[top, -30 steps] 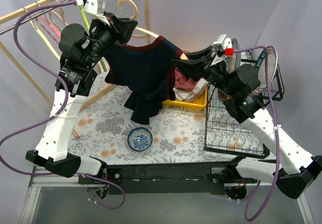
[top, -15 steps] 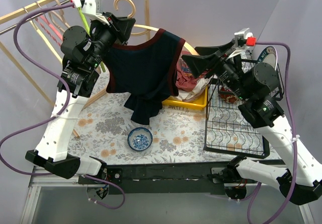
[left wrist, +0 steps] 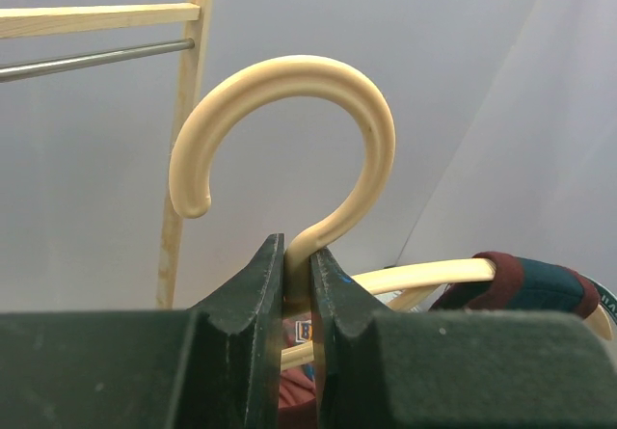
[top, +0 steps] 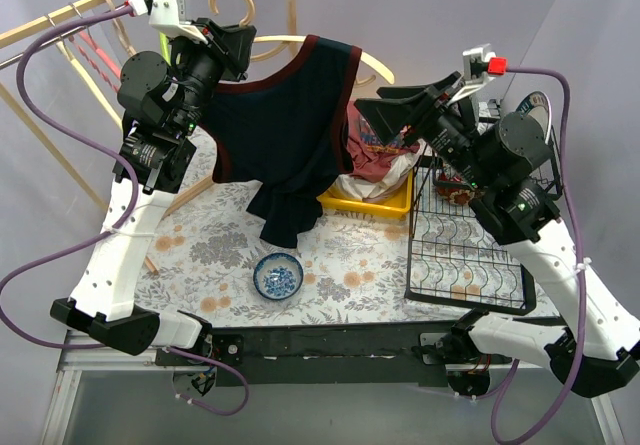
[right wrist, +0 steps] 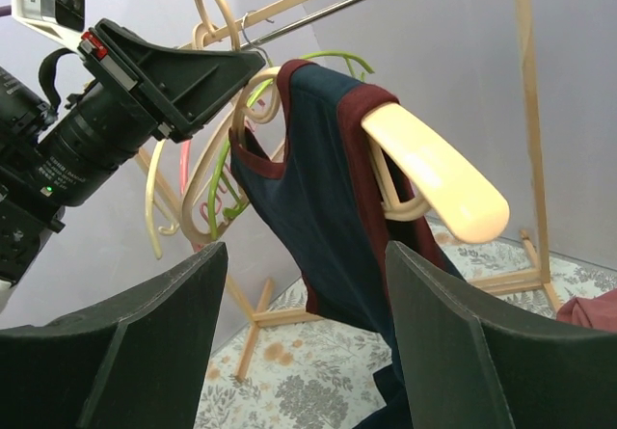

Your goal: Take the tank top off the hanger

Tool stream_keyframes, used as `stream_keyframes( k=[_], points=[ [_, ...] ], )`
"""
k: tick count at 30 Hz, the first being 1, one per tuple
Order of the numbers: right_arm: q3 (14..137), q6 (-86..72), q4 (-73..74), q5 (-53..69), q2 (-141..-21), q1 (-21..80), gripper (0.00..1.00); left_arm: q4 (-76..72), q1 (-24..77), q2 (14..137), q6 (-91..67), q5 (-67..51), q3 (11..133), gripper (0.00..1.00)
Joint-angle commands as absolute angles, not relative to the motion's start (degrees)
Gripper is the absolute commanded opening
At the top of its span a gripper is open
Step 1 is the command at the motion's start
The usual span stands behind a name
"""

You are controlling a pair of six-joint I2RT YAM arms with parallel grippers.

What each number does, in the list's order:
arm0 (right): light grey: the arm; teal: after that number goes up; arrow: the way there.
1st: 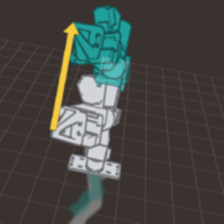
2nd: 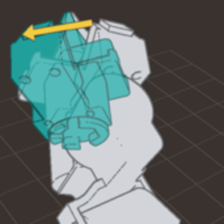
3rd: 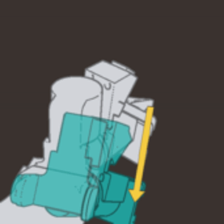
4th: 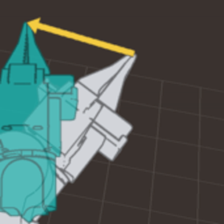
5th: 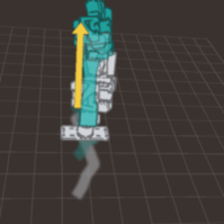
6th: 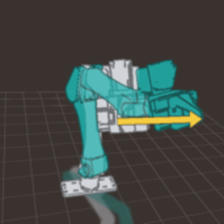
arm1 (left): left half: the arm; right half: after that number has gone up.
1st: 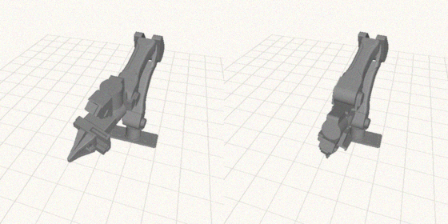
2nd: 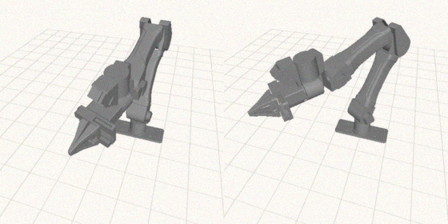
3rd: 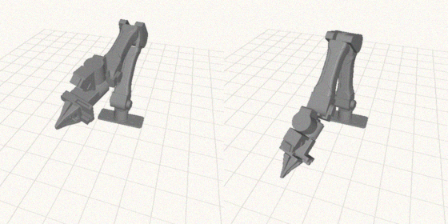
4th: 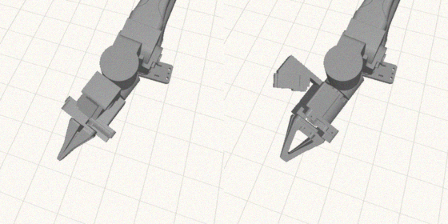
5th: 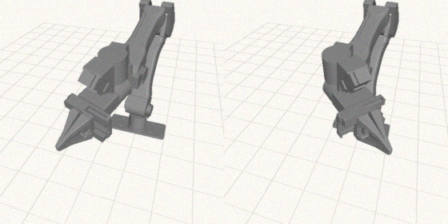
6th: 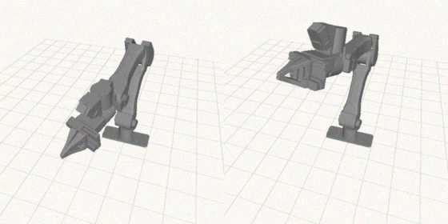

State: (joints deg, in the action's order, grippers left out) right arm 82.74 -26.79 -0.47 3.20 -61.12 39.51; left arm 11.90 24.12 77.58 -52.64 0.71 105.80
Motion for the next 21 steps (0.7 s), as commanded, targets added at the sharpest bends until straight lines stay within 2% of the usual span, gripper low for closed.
stream_keyframes(
  k=[1,6,12,15,16,19,21],
  points=[
    [86.9,-24.4,-4.6,4.3,-64.3,39.7,0.75,8.6,24.1,75.9,-54.9,1.6,107.7,0.0],
    [90.7,-23.3,-4.1,4.8,-70.1,39.7,0.76,8.7,24.1,75.4,-57.5,0.1,107.8,0.0],
    [90.2,-23.9,-6.3,2.6,-72.5,39.8,0.67,8.5,24.1,74.8,-58.9,0.7,107.1,0.0],
    [89.8,-23.8,-6.8,1.9,-72.9,39.7,0.43,8.1,24.1,74.5,-59.2,0.9,106.9,0.0],
    [89.7,-23.6,-6.9,1.7,-72.9,39.8,0.26,8.2,24.1,74.5,-59.2,1.1,106.7,0.0],
    [87.8,-23.2,-7.9,0.3,-71.9,39.8,0.07,7.9,24.1,74.4,-59.3,1.8,106.3,0.0],
    [87.2,-22.2,-8.6,-2.6,-71.1,39.8,0.01,7.2,24.1,73.8,-59.6,1.8,105.6,0.0]
  ],
)
